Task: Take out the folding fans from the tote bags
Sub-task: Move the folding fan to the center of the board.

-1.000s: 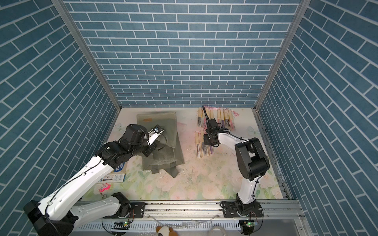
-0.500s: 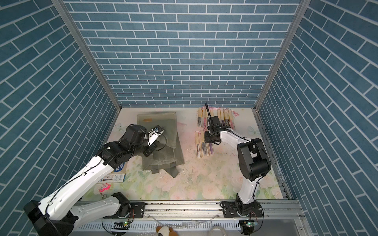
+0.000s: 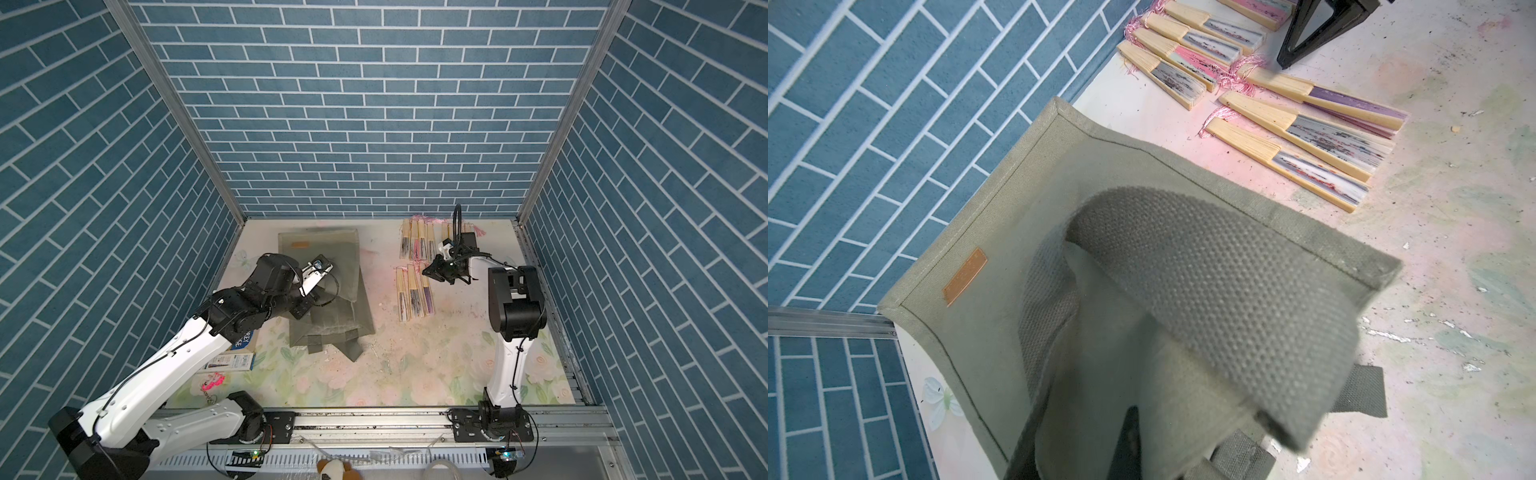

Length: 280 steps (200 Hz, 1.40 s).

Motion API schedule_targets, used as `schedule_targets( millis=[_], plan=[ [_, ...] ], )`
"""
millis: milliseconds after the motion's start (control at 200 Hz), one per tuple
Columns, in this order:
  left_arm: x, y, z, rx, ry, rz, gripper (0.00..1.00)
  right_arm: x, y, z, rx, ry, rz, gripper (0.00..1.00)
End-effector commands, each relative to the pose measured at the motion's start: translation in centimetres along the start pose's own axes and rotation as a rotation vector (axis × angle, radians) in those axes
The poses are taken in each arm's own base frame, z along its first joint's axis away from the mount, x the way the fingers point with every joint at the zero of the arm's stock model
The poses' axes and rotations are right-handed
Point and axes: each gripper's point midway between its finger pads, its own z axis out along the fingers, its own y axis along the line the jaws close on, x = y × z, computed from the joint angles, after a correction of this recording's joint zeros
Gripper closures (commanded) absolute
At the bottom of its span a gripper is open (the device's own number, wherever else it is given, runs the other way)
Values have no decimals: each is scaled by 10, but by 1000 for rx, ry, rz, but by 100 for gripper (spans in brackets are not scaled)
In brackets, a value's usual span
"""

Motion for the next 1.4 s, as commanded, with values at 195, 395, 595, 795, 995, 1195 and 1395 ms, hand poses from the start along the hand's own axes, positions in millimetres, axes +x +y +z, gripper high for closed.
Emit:
schedule_targets(
  millis=[195, 395, 595, 795, 995, 1195, 1395],
  plan=[
    [0, 0, -1, 0, -15, -11, 100, 4, 2, 9, -145, 72, 67, 100],
    [1, -1, -1, 3, -12, -10, 100, 15, -30, 19, -54, 103, 127, 100],
    [1, -1, -1, 1, -17, -10, 100, 15, -42, 21, -11, 93, 140, 100],
    [1, -1, -1, 1, -16, -11, 100, 3, -13, 9, -107, 39, 94, 100],
    [1, -1, -1, 1, -15, -12, 100, -8, 38, -23, -186, -32, 0, 100],
    [1, -1, -1, 2, -13, -11, 100, -6, -5, -48, 86, -135, 42, 98],
    [1, -1, -2, 2, -16, -13, 100, 5, -65, -65, 309, -182, 111, 89]
  ],
)
